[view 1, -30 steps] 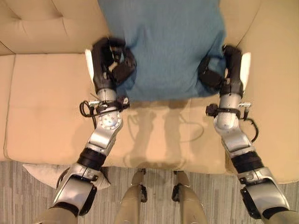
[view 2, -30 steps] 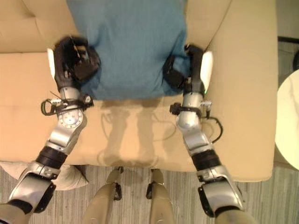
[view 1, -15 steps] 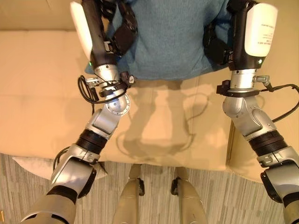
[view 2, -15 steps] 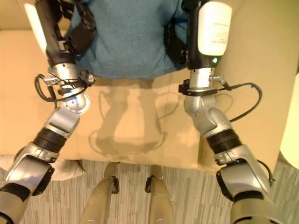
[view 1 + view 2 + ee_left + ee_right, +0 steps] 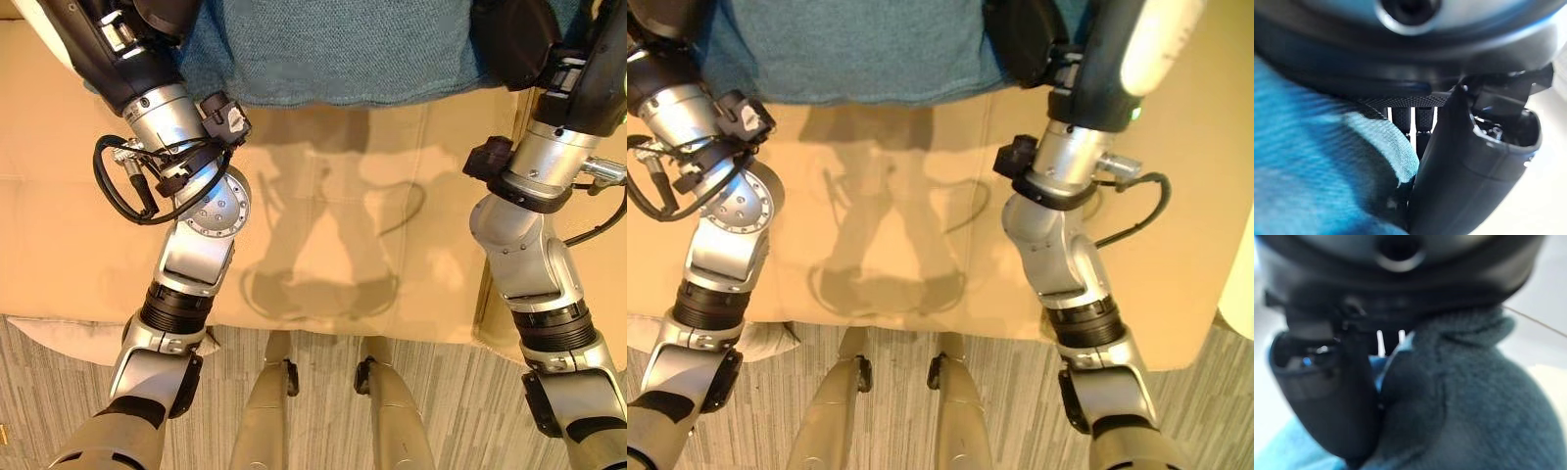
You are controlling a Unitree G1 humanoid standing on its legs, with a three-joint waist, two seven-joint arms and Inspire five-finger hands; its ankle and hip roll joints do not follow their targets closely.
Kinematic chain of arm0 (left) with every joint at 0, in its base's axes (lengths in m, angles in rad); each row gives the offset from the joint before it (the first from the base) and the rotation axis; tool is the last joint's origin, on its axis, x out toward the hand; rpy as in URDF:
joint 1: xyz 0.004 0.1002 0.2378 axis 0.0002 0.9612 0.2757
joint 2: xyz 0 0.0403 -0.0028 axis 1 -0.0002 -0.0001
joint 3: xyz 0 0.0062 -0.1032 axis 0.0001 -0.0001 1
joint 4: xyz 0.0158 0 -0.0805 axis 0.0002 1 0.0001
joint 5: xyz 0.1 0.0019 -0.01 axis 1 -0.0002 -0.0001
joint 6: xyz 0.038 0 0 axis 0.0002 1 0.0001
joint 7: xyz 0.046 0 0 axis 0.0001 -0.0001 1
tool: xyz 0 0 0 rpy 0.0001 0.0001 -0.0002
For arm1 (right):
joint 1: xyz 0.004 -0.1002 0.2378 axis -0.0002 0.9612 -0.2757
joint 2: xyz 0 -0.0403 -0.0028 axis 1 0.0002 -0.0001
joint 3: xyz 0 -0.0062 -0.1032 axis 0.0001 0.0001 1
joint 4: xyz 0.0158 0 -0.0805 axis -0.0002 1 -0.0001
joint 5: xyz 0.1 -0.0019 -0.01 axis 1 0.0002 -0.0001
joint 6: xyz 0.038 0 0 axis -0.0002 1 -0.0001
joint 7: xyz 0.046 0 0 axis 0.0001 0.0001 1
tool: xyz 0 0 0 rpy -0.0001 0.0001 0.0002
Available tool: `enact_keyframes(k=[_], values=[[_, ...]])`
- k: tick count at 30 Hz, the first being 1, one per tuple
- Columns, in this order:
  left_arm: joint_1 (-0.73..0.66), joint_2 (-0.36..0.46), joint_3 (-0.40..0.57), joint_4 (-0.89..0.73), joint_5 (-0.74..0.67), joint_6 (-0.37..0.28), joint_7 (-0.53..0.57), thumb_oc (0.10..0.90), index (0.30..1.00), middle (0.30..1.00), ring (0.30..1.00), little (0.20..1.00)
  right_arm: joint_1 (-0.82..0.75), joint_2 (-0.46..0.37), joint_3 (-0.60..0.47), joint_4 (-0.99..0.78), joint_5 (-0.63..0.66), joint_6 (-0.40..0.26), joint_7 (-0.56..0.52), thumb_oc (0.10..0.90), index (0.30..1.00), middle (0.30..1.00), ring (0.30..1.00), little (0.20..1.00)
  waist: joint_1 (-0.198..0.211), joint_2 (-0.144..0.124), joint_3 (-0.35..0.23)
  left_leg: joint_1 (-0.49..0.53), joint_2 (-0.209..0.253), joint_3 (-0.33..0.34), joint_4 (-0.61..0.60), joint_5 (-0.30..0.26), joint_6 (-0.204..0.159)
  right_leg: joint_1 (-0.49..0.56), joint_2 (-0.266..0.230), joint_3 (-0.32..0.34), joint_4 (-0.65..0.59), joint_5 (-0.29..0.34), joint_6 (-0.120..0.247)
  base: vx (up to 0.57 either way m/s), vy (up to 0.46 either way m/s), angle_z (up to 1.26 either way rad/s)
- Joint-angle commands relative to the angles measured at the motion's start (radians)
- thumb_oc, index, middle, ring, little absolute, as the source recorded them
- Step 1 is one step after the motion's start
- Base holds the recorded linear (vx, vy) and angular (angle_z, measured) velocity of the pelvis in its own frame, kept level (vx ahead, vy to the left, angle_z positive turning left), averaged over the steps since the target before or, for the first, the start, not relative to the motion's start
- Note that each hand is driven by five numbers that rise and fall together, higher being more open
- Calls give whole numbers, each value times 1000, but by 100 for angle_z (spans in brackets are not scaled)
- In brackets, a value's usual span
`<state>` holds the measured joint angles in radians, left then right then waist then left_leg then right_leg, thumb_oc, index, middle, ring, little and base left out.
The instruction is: Pick up all the scattered cushions and arrange them neatly on the sofa.
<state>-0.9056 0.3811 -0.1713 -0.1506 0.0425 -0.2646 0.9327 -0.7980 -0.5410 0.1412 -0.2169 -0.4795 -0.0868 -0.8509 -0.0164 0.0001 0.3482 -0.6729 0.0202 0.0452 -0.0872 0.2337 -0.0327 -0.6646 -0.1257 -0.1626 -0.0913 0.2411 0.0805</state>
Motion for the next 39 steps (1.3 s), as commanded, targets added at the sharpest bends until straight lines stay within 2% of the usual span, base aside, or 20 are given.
enact_keyframes(k=[1,3,7,8,9,10,11,13,14,18,22,23,24,25,26,27,31,39], values=[[-57,10,-163,-212,180,-225,-16,400,300,300,300,300,-69,63,74,-208,-130,-221,-53,400,300,300,300,300,-12,-34,-276,37,-38,-30,0,-128,-45,15,5,1,4,-106,85,0,0,0],[-68,32,-160,-225,221,-214,7,400,300,300,300,300,-77,51,69,-223,-154,-216,-65,400,300,300,300,300,-13,-34,-279,29,-38,-30,0,-128,-45,7,4,2,4,-106,86,0,0,0],[-100,23,-181,-167,208,-212,9,400,300,300,300,300,-108,43,87,-165,-144,-205,-70,400,300,300,300,300,-18,-33,-281,23,-37,-25,0,-128,-46,0,2,4,4,-104,87,0,0,0],[-126,24,-206,-46,177,-191,1,400,300,300,300,300,-140,27,111,-44,-119,-181,-73,400,300,300,300,300,-16,-34,-288,28,-35,-23,0,-138,-47,4,2,2,4,-111,88,0,0,0],[-135,24,-206,-36,176,-195,3,400,300,300,300,300,-151,25,114,-33,-118,-184,-79,400,300,300,300,300,-16,-34,-285,27,-35,-22,0,-138,-47,4,2,3,4,-111,88,0,0,0],[-158,22,-223,46,157,-180,-3,400,300,300,300,300,-172,13,128,42,-103,-172,-86,400,300,300,300,300,-16,-34,-285,28,-34,-22,0,-138,-48,4,2,1,4,-111,87,0,0,0],[-204,33,-260,211,125,-146,-31,400,300,300,300,300,-215,-21,166,196,-82,-139,-88,400,300,300,300,300,-15,-36,-288,28,-33,-20,0,-136,-48,5,0,-2,4,-108,87,0,0,0],[-217,33,-260,224,122,-153,-29,400,300,300,300,300,-229,-23,171,210,-81,-143,-95,400,300,300,300,300,-15,-35,-282,28,-33,-20,0,-136,-48,4,0,-2,4,-108,87,-2,-7,2],[-253,31,-298,382,54,-126,-77,400,300,300,300,300,-278,-29,207,376,-21,-118,-86,400,300,300,300,300,-13,-38,-281,28,-32,-21,0,-133,-49,5,-1,-5,4,-104,87,0,0,0],[-323,11,-334,641,-114,-126,-148,400,300,300,300,300,-392,-12,290,666,106,-105,-63,400,300,300,300,300,-11,-38,-261,28,-31,-18,0,-127,-53,5,0,-7,4,-99,85,0,0,0],[-402,42,-388,857,-202,-96,-260,400,300,300,300,300,-476,-14,373,922,241,-100,17,400,300,300,300,300,-9,-38,-241,28,-29,-18,0,-118,-55,6,3,-8,4,-93,85,0,0,0],[-394,50,-387,888,-242,-95,-292,577,566,566,566,566,-481,-7,384,982,306,-87,67,400,300,300,300,300,-6,-36,-229,30,-27,-19,0,-116,-56,9,4,-10,4,-92,84,0,0,0],[-385,49,-378,890,-265,-95,-303,800,900,900,900,900,-482,-6,385,1001,328,-80,84,408,312,312,312,312,-5,-36,-225,32,-27,-19,0,-116,-56,10,5,-11,4,-92,83,0,0,0],[-371,48,-371,888,-276,-94,-307,800,900,900,900,900,-477,0,378,1003,345,-77,97,540,509,509,509,509,-5,-36,-221,34,-27,-17,0,-115,-57,12,5,-11,4,-92,83,0,0,0],[-370,49,-371,887,-276,-94,-307,800,900,900,900,900,-476,0,378,1002,345,-77,97,540,509,509,509,509,-5,-36,-221,34,-27,-17,0,-115,-57,12,5,-10,4,-92,83,0,0,0],[-353,48,-364,893,-279,-91,-315,800,900,900,900,900,-464,8,369,1018,367,-79,106,800,900,900,900,900,-4,-37,-218,38,-26,-16,0,-116,-57,15,6,-11,4,-93,82,7,-5,3],[-271,45,-339,896,-259,-66,-335,800,900,900,900,900,-398,38,326,1013,414,-99,140,800,900,900,900,900,-3,-38,-211,43,-25,-14,0,-117,-58,17,8,-11,4,-94,81,2,-2,1],[-167,60,-281,850,-222,-51,-336,800,900,900,900,900,-252,109,267,951,430,-123,176,800,900,900,900,900,-5,-35,-213,49,-28,-13,0,-120,-58,19,8,-11,4,-94,78,-2,4,-4]])
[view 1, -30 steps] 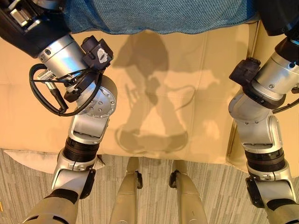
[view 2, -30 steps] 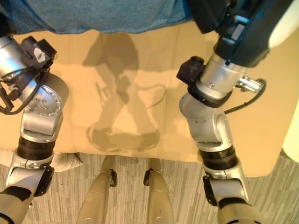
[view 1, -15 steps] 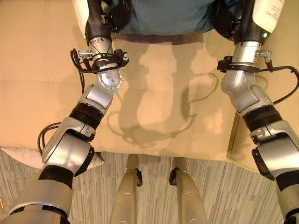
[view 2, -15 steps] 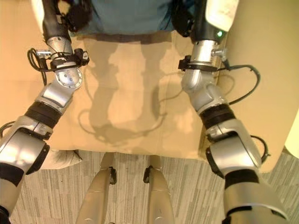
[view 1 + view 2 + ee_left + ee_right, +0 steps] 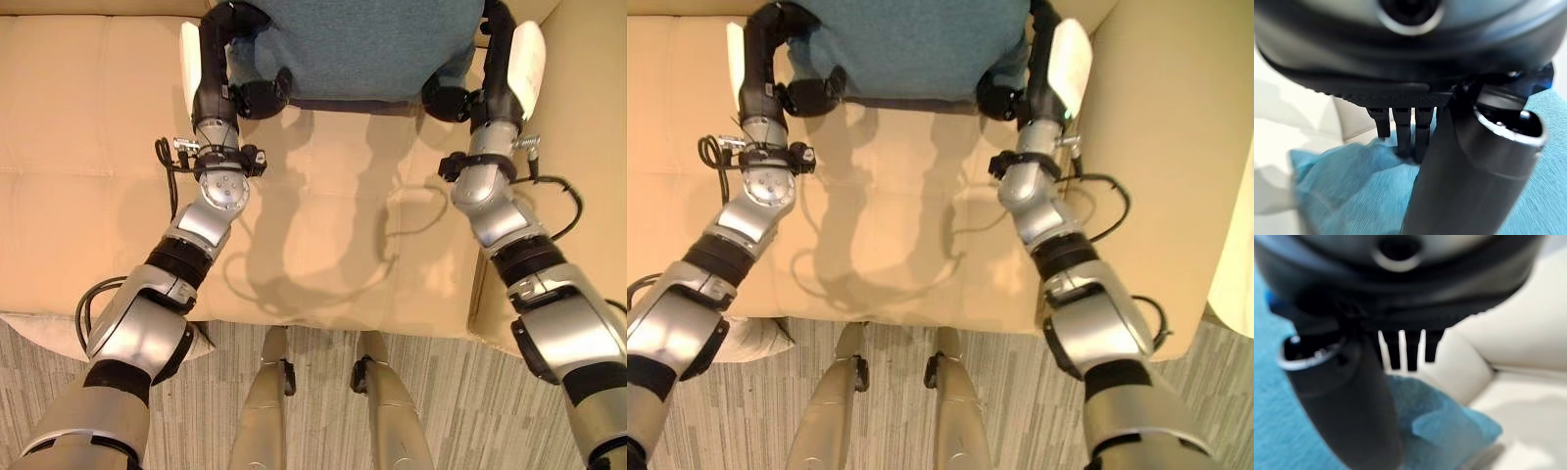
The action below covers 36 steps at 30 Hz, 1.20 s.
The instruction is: Pick up all the scattered cushions and arrange them neatly on the sofa.
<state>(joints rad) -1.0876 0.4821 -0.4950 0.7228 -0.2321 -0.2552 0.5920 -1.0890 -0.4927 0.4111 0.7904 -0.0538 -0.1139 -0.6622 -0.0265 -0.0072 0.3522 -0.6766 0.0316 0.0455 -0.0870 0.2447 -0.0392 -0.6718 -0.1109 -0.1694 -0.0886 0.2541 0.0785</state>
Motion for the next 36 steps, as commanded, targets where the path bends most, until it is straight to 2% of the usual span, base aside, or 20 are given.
enact_keyframes(k=[1,6,8,13,16,18,20,21,24,26,27,30,34,36], values=[[26,-38,50,-30,58,-58,6,800,900,900,900,900,57,67,-10,-67,3,-98,-8,800,900,900,900,900,5,-27,-218,55,-39,-13,0,-132,-51,27,-8,-5,1,-107,80,1,3,-7],[81,-23,94,-55,58,-65,-2,800,900,900,900,900,119,78,-17,-94,-13,-101,24,800,900,900,900,900,6,-27,-226,60,-41,-10,0,-133,-51,32,-9,-5,1,-107,78,-1,1,-1],[146,17,143,-110,42,-81,-19,800,900,900,900,900,154,37,-46,-134,-38,-91,31,800,900,900,900,900,12,-24,-230,66,-41,-8,0,-135,-51,37,-10,-8,1,-107,77,0,0,0],[260,46,219,-158,10,-96,-48,800,900,900,900,900,219,-20,-118,-185,-43,-88,30,800,900,900,900,900,14,-26,-245,72,-39,-8,0,-138,-51,45,-10,-12,1,-111,77,5,-2,1],[362,88,289,-206,-15,-104,-84,800,900,900,900,900,320,-61,-205,-260,-21,-96,42,800,900,900,900,900,14,-33,-267,95,-35,-8,0,-147,-49,71,-9,-20,1,-118,76,49,-20,5],[537,107,379,-308,-52,-118,-137,800,900,900,900,900,501,-75,-283,-377,11,-109,109,800,900,900,900,900,13,-49,-290,155,-32,-9,0,-164,-48,141,-2,-29,1,-133,74,88,-41,5],[589,109,396,-333,-53,-115,-156,800,900,900,900,900,556,-81,-296,-406,15,-113,137,800,900,900,900,900,13,-53,-291,180,-30,-8,0,-168,-48,170,-1,-32,1,-137,75,67,-33,3],[739,110,443,-388,-45,-112,-224,800,900,900,900,900,708,-95,-329,-451,59,-133,238,800,900,900,900,900,16,-65,-288,254,-22,-2,0,-180,-50,250,-2,-46,1,-150,79,77,-32,0],[858,92,480,-417,-35,-106,-266,800,900,900,900,900,800,-95,-352,-464,68,-138,297,800,900,900,900,900,22,-67,-284,310,-20,4,0,-186,-49,310,-4,-56,1,-159,81,32,-10,-1],[959,52,501,-398,-45,-96,-308,800,900,900,900,900,873,-76,-363,-459,82,-142,348,800,900,900,900,900,28,-66,-285,363,-20,7,0,-189,-42,365,-7,-64,1,-169,81,79,2,-5],[1045,21,518,-364,-47,-81,-349,800,900,900,900,900,937,-52,-370,-439,71,-138,383,800,900,900,900,900,36,-62,-286,421,-19,11,0,-201,-36,421,-3,-69,1,-182,80,71,6,-1],[1109,5,513,-307,-12,-64,-385,800,900,900,900,900,987,-28,-371,-397,55,-135,409,800,900,900,900,900,41,-56,-289,468,-20,14,0,-207,-30,466,-4,-74,1,-192,79,56,14,-2],[1199,-67,498,-76,40,-12,-435,800,900,900,900,900,1082,64,-352,-254,43,-119,444,800,900,900,900,900,53,-51,-294,597,-19,22,0,-242,-20,600,5,-80,1,-228,75,63,27,4],[1207,-86,500,-27,37,-4,-440,800,900,900,900,900,1093,81,-345,-231,52,-117,454,800,900,900,900,900,53,-52,-300,613,-22,20,0,-247,-17,618,5,-83,1,-233,73,52,18,4]])
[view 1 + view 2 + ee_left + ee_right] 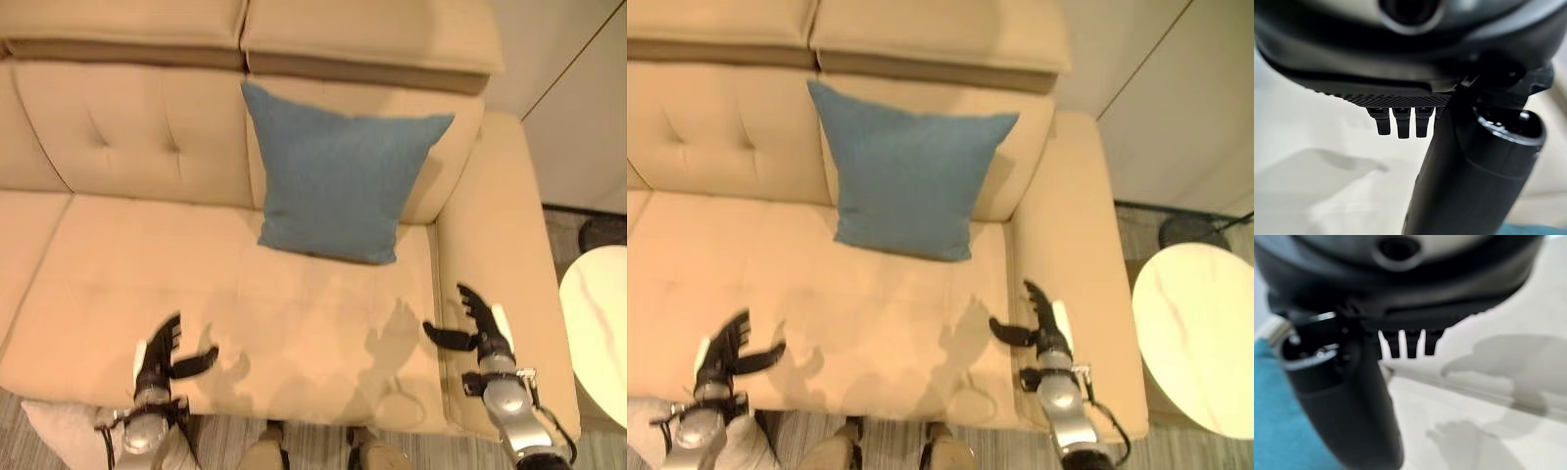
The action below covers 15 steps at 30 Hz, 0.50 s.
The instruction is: Pick up all the scattered cushions and arrange them neatly on the sofa.
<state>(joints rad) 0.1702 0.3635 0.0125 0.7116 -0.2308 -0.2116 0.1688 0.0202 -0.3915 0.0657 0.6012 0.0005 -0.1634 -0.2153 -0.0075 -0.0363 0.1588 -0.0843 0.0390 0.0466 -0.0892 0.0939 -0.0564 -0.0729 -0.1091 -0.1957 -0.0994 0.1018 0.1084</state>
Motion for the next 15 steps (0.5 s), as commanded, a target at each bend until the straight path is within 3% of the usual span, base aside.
enact_keyframes(k=[1,7,15], values=[[-41,9,-7,60,48,-37,-21,800,900,900,900,900,-6,0,26,16,-13,-60,16,800,900,900,900,900,38,-26,-116,56,-31,18,2,-110,5,58,5,-56,12,-92,42,104,35,2],[-34,-33,-27,287,114,-7,-48,800,900,900,900,900,23,56,75,213,-14,-48,54,800,900,900,900,900,46,-32,-123,155,-37,16,2,-149,18,158,6,-49,12,-117,38,86,60,3],[-49,-44,-36,388,141,9,-65,800,900,900,900,900,32,109,88,386,17,-13,78,800,900,900,900,900,62,-38,-116,214,-47,16,2,-175,37,188,-7,-29,33,-112,50,19,79,-5]])
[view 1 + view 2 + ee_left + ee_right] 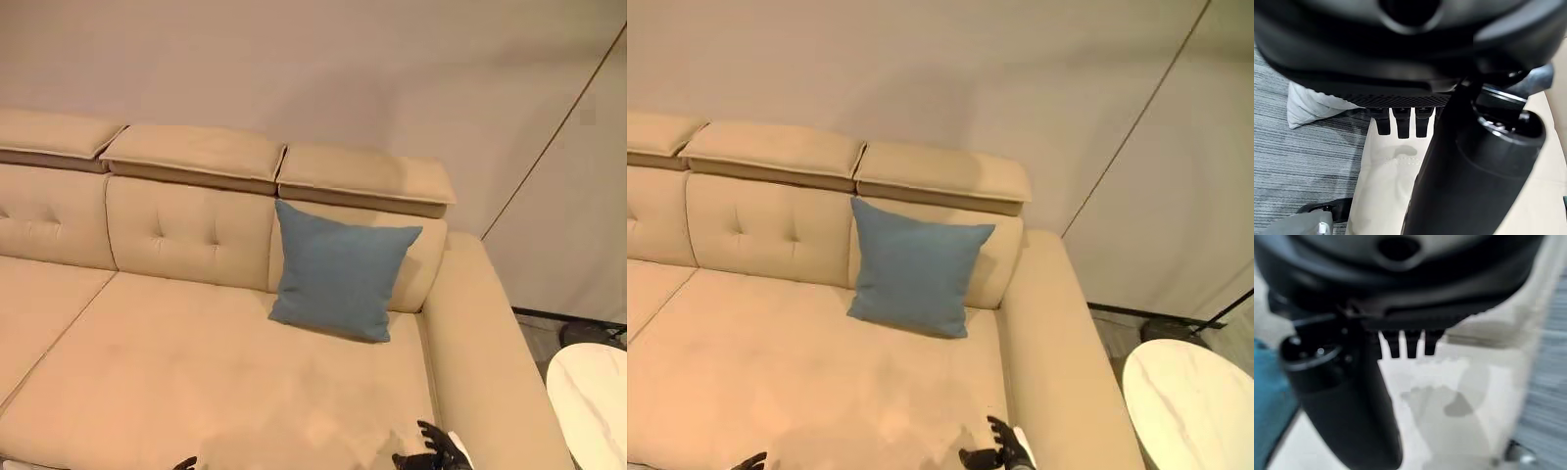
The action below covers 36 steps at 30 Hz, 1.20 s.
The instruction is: Pick up all the scattered cushions and arrange them neatly on the sofa.
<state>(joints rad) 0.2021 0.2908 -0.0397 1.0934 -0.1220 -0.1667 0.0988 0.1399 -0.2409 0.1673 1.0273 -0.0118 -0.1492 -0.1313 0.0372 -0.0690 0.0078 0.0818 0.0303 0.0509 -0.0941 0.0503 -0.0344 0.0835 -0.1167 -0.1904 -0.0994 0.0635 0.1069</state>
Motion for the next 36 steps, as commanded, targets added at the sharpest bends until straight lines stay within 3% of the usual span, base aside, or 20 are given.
enact_keyframes(k=[1,2,3,5,6,8,10,12,16,18,21,22,23,26,28,32,36], values=[[-84,28,12,12,35,-36,3,800,900,900,900,900,-93,-40,-9,-23,23,-22,-8,800,900,900,900,900,21,-6,38,49,-40,11,7,-132,18,27,-3,-30,44,-73,54,-67,68,-19],[-85,31,9,10,37,-35,3,800,900,900,900,900,-93,-40,-7,-17,20,-19,-9,800,900,900,900,900,25,-7,39,50,-43,10,7,-132,21,23,-6,-30,55,-75,56,-244,76,-15],[-103,42,-8,-8,37,-35,11,800,900,900,900,900,-114,-36,4,4,11,-4,-14,800,900,900,900,900,31,1,75,44,-39,0,7,-114,35,-35,-17,-15,191,-96,60,-318,61,-17],[-126,51,-26,-12,43,-32,17,800,900,900,900,900,-127,-29,11,16,16,-1,-14,800,900,900,900,900,19,16,99,20,-30,-18,11,-91,43,-77,2,26,331,-131,57,-314,40,-16],[-126,51,-26,-12,43,-32,18,800,900,900,900,900,-128,-29,11,17,16,-1,-14,800,900,900,900,900,20,14,99,19,-31,-17,12,-91,43,-81,-1,27,338,-136,58,-288,23,-2],[-136,54,-39,-22,42,-32,26,800,900,900,900,900,-119,-17,7,9,41,-6,-16,800,900,900,900,900,11,16,89,-32,-39,-44,16,-62,48,-95,39,94,479,-143,56,-295,-27,30],[-137,47,-48,-29,34,-34,38,800,900,900,900,900,-118,-10,5,9,59,-3,-18,800,900,900,900,900,19,3,82,-71,-49,-53,26,-46,46,-54,48,114,416,-180,40,-255,-158,33],[-153,29,-59,-8,31,-36,41,800,900,900,900,900,-137,-15,26,15,60,-5,-24,800,900,900,900,900,42,-8,67,-150,-45,-43,29,4,22,30,79,116,223,-244,2,-351,-252,14],[-190,4,-84,0,12,-31,57,800,900,900,900,900,-168,-44,33,18,63,-6,-42,800,900,900,900,900,44,27,101,-269,-17,-60,21,112,-37,13,133,104,127,-242,-36,-345,-156,15],[-212,-6,-103,5,16,-29,63,800,900,900,900,900,-177,-62,30,28,60,-3,-51,800,900,900,900,900,35,34,128,-311,-16,-51,26,128,-58,-1,137,76,116,-226,-40,-395,-103,67],[-232,-13,-114,9,15,-30,64,800,900,900,900,900,-190,-75,28,42,64,3,-57,800,900,900,900,900,21,26,142,-324,-16,-24,100,85,-43,-38,121,50,116,-190,-45,-321,-53,66],[-226,-15,-113,9,14,-30,62,800,900,900,900,900,-187,-77,25,51,66,4,-56,800,900,900,900,900,14,17,139,-318,-18,-22,158,43,-33,-54,104,34,112,-174,-44,-411,-49,66],[-207,-20,-103,19,10,-31,60,800,900,900,900,900,-173,-78,24,77,60,6,-51,800,900,900,900,900,2,-6,129,-272,-27,-15,230,-49,-24,-65,73,6,102,-149,-44,-297,-30,32],[-194,-31,-101,44,17,-28,52,800,900,900,900,900,-165,-76,23,113,47,7,-44,800,900,900,900,900,-9,-21,117,-197,-21,-19,302,-125,-22,-71,45,-20,90,-123,-42,-151,14,55],[-192,-36,-101,53,18,-27,49,800,900,900,900,900,-166,-76,22,127,46,8,-41,800,900,900,900,900,-15,-23,110,-169,-17,-20,303,-136,-24,-75,41,-26,84,-116,-39,-84,58,48],[-184,-50,-106,75,30,-22,40,800,900,900,900,900,-160,-64,14,150,39,13,-38,800,900,900,900,900,-40,-10,84,-44,-10,-33,171,-179,-23,-92,38,-32,81,-79,-21,-101,117,22],[-194,-52,-114,80,35,-20,39,800,900,900,900,900,-168,-56,11,165,32,24,-44,800,900,900,900,900,-43,-12,88,-33,-41,-69,115,-175,-7,-129,25,-15,87,-39,-3,-125,123,-1]])
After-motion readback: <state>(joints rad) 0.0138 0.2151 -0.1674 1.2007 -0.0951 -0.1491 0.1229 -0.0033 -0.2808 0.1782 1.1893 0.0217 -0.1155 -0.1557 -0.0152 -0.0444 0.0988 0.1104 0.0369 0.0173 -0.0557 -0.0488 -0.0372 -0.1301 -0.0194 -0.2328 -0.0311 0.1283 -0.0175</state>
